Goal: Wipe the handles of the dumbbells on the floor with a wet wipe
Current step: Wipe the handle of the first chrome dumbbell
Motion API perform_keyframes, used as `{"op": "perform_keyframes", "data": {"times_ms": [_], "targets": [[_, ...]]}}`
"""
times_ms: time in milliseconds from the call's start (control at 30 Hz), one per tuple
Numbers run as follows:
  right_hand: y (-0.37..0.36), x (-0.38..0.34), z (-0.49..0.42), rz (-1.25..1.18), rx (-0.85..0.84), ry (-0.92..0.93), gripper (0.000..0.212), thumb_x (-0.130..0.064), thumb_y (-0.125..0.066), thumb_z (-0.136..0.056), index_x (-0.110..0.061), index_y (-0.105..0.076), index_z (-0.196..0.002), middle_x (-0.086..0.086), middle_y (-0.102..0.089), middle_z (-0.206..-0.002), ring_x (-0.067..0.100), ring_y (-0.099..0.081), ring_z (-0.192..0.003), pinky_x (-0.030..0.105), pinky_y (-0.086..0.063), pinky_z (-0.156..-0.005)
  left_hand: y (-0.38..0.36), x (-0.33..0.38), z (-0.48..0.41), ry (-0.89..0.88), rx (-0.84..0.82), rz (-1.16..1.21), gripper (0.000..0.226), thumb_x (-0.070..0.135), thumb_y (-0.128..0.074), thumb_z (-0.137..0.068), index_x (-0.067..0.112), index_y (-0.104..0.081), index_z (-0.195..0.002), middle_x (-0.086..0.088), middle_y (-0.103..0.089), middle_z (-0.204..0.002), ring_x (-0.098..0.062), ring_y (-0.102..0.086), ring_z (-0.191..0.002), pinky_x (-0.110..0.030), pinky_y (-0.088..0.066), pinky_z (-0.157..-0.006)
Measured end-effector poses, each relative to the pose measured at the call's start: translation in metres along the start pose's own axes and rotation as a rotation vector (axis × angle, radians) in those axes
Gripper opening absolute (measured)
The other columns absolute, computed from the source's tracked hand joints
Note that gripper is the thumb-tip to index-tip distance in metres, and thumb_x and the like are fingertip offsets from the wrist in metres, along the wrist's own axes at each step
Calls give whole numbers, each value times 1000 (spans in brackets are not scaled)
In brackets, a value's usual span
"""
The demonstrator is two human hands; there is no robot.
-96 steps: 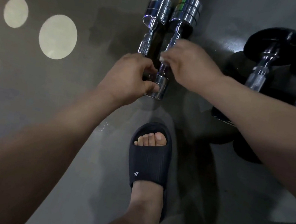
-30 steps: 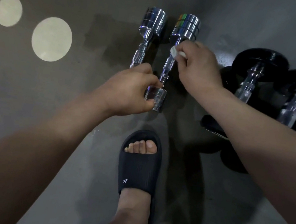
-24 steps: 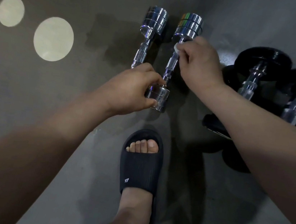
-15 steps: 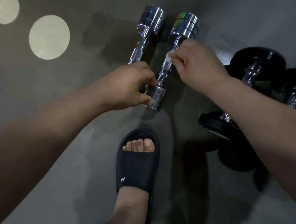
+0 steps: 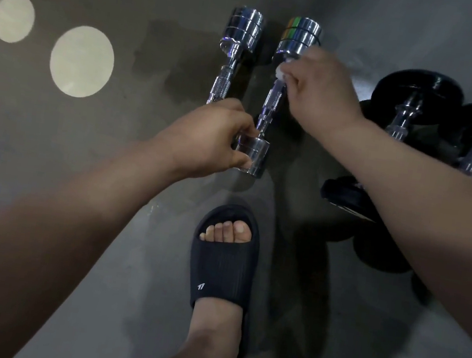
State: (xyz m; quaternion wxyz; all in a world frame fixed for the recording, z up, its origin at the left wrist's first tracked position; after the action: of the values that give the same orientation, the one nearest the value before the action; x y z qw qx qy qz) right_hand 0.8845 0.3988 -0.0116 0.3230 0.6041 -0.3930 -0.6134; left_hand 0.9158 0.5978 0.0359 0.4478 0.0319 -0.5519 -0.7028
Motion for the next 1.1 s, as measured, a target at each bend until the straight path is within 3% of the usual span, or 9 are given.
{"op": "perform_keyframes", "data": {"times_ms": [133,233,367,467,567,700,767,933,1100], "targets": [[-3,-11,17,-79,-19,26,29,-21,-51,-99,-6,-75,-105,15,-61,-97,31,-59,-86,33,-41,-68,0,-1,1,-5,3,1,49,35,-87,-74,19,-71,-118,10,-50,-106,-11,-54,-92,-29,-46,-84],[9,-9,8,-42,-74,30,28,-19,-50,-100,-8,-75,-107,14,-61,-104,32,-59,-94,35,-43,-75,0,-1,1,-1,4,4,49,35,-88,-74,19,-71,-117,10,-50,-105,-14,-57,-94,-29,-46,-84],[5,-12,8,-65,-3,-49,27,-18,-51,-99,-8,-76,-106,13,-63,-105,30,-61,-96,36,-45,-79,-1,-1,2,-7,13,3,50,36,-87,-74,18,-71,-118,8,-51,-106,-14,-56,-95,-25,-42,-82],[-2,-21,30,-145,-40,73,20,-15,-58,-95,-8,-77,-100,12,-64,-95,29,-62,-87,34,-48,-74,-2,-4,3,9,24,5,50,35,-88,-74,18,-71,-118,3,-55,-109,-17,-57,-97,-27,-43,-82],[4,-22,33,-133,-131,143,21,-15,-58,-96,-10,-77,-102,10,-66,-98,29,-65,-90,40,-53,-78,-3,-3,3,5,46,29,49,32,-89,-72,16,-72,-116,4,-54,-106,-19,-58,-96,-28,-44,-82],[6,-19,19,-85,-67,33,26,-17,-52,-100,-7,-75,-108,12,-62,-103,30,-61,-92,33,-45,-76,-5,-3,5,-3,57,25,51,33,-89,-73,16,-73,-118,-2,-59,-108,-20,-60,-96,-31,-47,-84],[1,-22,21,-85,-4,0,26,-16,-52,-99,-4,-74,-104,15,-62,-101,32,-61,-89,38,-47,-74,-6,-5,6,1,72,31,51,33,-89,-73,16,-73,-119,-3,-60,-109,-22,-61,-97,-35,-50,-86],[2,-23,37,-88,-134,202,25,-14,-52,-96,-8,-75,-104,12,-64,-99,34,-64,-87,45,-54,-73,-8,-6,7,11,87,46,51,33,-89,-73,17,-73,-118,-1,-61,-109,-21,-62,-97,-35,-50,-85],[5,-16,23,-65,-15,76,23,-12,-55,-96,-7,-75,-105,15,-64,-101,36,-63,-88,29,-43,-72,-7,-4,8,10,88,41,51,33,-88,-74,17,-72,-120,-3,-62,-110,-18,-62,-100,-24,-42,-83]]}}
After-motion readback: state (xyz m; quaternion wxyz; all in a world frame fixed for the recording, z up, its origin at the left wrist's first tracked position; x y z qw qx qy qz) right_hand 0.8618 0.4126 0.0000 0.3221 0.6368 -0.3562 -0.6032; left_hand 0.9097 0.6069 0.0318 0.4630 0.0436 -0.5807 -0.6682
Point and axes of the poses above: each hand's wrist, its own z-axis away from the middle knuckle, its own y-axis out of the back of the hand, x = y × z, the point moved 1 cm from there along -z, towards the middle knuckle
